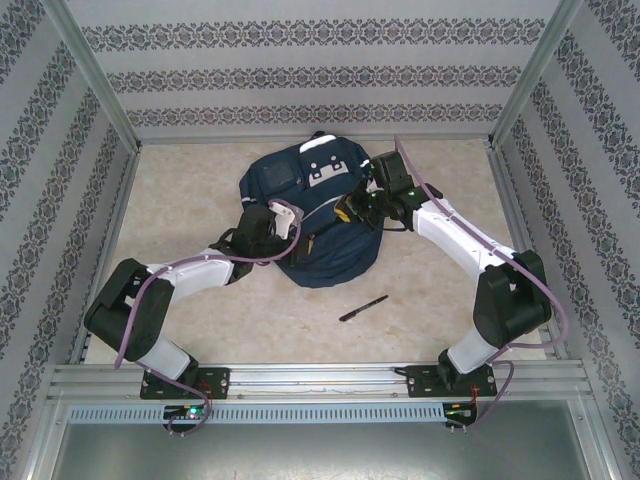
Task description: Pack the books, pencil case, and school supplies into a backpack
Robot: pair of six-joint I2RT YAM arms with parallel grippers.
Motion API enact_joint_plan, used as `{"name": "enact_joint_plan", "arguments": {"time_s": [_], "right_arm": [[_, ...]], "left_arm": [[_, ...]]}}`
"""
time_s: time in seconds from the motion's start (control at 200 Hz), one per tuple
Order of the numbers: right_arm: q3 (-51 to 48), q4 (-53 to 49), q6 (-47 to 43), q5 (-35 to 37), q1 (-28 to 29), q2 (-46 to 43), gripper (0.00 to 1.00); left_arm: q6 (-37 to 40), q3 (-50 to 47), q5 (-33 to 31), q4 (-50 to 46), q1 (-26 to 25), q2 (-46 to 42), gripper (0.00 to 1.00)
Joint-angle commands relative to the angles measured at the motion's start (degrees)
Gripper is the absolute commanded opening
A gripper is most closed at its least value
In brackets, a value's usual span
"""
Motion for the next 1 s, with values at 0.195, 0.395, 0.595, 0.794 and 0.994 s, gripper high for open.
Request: {"name": "enact_joint_plan", "arguments": {"time_s": [0.195,0.395,0.595,0.794,0.994], "right_arm": [[0.1,-0.3,0.4,-7.3,1.7,-1.3,0.0],[0.6,-0.3,0.5,-7.7,2.1,-1.0,0.0],[0.5,-0.1,0.9,-7.9,2.7,-1.4,0.0],[0.4,0.4,1.4,-7.8,2.9,-1.6,0.0],[1.1,0.8,1.8,-8.0,2.9,-1.5,0.0]], "left_arm": [[-1.0,-1.2,3.4,5.4,2.2,-1.9,0.26],[-4.8,0.3,6.0,6.9,2.8,2.0,0.39],[-4.9,2.5,3.1,4.6,2.8,4.6,0.37],[-4.9,3.2,-1.1,-1.1,2.2,4.4,0.35],[-7.8,0.4,-0.4,2.8,1.3,4.5,0.28]]}}
